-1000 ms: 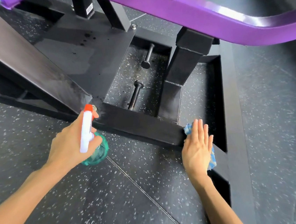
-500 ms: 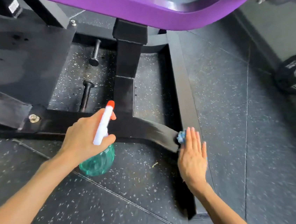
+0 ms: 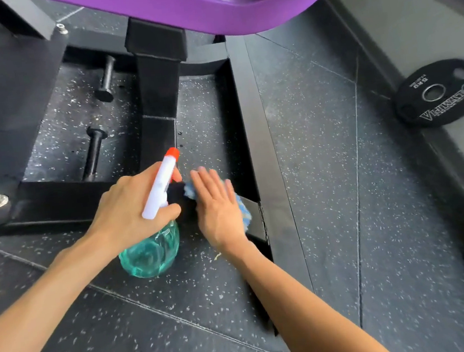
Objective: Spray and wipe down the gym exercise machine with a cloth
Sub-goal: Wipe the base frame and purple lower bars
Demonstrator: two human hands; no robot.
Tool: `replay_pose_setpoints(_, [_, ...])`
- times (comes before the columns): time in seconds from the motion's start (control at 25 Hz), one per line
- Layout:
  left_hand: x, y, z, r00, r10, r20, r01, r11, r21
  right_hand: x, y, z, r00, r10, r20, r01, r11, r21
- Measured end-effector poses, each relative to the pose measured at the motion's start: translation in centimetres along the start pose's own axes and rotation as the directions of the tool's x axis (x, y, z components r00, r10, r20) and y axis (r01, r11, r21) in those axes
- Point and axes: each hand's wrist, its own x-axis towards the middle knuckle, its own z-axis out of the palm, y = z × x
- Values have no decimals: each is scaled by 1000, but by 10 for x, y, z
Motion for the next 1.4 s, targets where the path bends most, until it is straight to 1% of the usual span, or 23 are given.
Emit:
replay_pose_setpoints(0.04, [-1,0,-2,1000,-15,-1,15,1000,-16,-20,27,-5,991,82,-103,-86,996,-33])
replay_pose_setpoints(0.12, [0,0,-3,999,-43,-2,42,999,-33,-53,74,-18,953,260,-154,-268,962,-40])
replay_pose_setpoints(0.2, [1,3,-3,998,-66,23,66,997,-24,-53,70,-17,897,417,-146,-422,907,3])
replay_pose_setpoints(0.24, [2,4,-1,997,-70,26,70,997,-25,-43,49,-14,876,452,-168,-453,891,33])
replay_pose_setpoints(0.28, [5,7,2,997,-68,27,69,997,-28,-29,27,-8,901,403,-162,-402,915,42])
replay_pose_setpoints(0.32, [6,10,5,998,-63,26,64,998,-24,-14,5,-1,955,274,-113,-272,962,37])
replay_pose_setpoints(0.36, [8,13,10,998,-51,28,51,999,-10,-1,-15,1,993,115,3,-115,992,56])
replay_pose_setpoints(0.44, [8,16,19,999,-31,33,30,998,55,20,-35,1,974,-109,198,84,988,131])
replay_pose_setpoints(0.52, [9,15,21,999,-34,33,32,998,63,25,-25,-5,953,-194,232,172,979,111])
replay_pose_setpoints(0.6, [9,16,21,998,-51,40,51,999,-11,1,8,-11,978,-175,113,168,984,63])
replay_pose_setpoints(0.68, [8,17,20,995,-73,63,76,996,-53,-41,59,-18,998,-60,4,60,998,14])
replay_pose_setpoints(0.72, [9,18,21,994,-78,77,83,995,-62,-64,82,-24,999,-36,-3,36,999,-3])
replay_pose_setpoints(0.76, [8,18,22,993,-78,86,84,994,-70,-82,103,-31,997,-68,33,68,998,-5])
replay_pose_setpoints(0.88, [5,16,23,993,-71,91,78,994,-76,-64,136,-44,960,-230,158,233,972,-3])
replay_pose_setpoints(0.92, [4,15,24,992,-71,101,77,995,-59,-41,139,-43,959,-228,166,232,973,-3])
replay_pose_setpoints(1.0, [2,15,25,990,-63,127,68,997,-28,-9,135,-45,984,-112,140,107,993,44])
replay_pose_setpoints(1.04, [1,16,25,988,-59,139,63,998,-23,-14,130,-45,989,-72,133,63,996,67])
replay_pose_setpoints(1.08, [0,16,24,987,-58,147,63,998,-25,-34,126,-45,988,-94,124,86,994,69])
replay_pose_setpoints(1.16, [-1,12,21,988,-66,140,73,997,-40,-106,122,-43,940,-275,204,274,961,36])
replay_pose_setpoints(1.24, [-2,10,21,988,-61,145,70,996,-53,-163,129,-55,830,-486,274,496,868,36])
replay_pose_setpoints(1.32, [-4,12,22,988,-64,143,73,996,-59,-155,145,-66,717,-599,356,629,776,39])
replay_pose_setpoints(1.36, [-6,13,23,987,-62,148,70,996,-50,-135,150,-65,704,-606,370,637,769,47])
replay_pose_setpoints(1.4, [-8,14,23,986,-52,158,58,998,-37,-111,154,-61,747,-565,349,589,807,45])
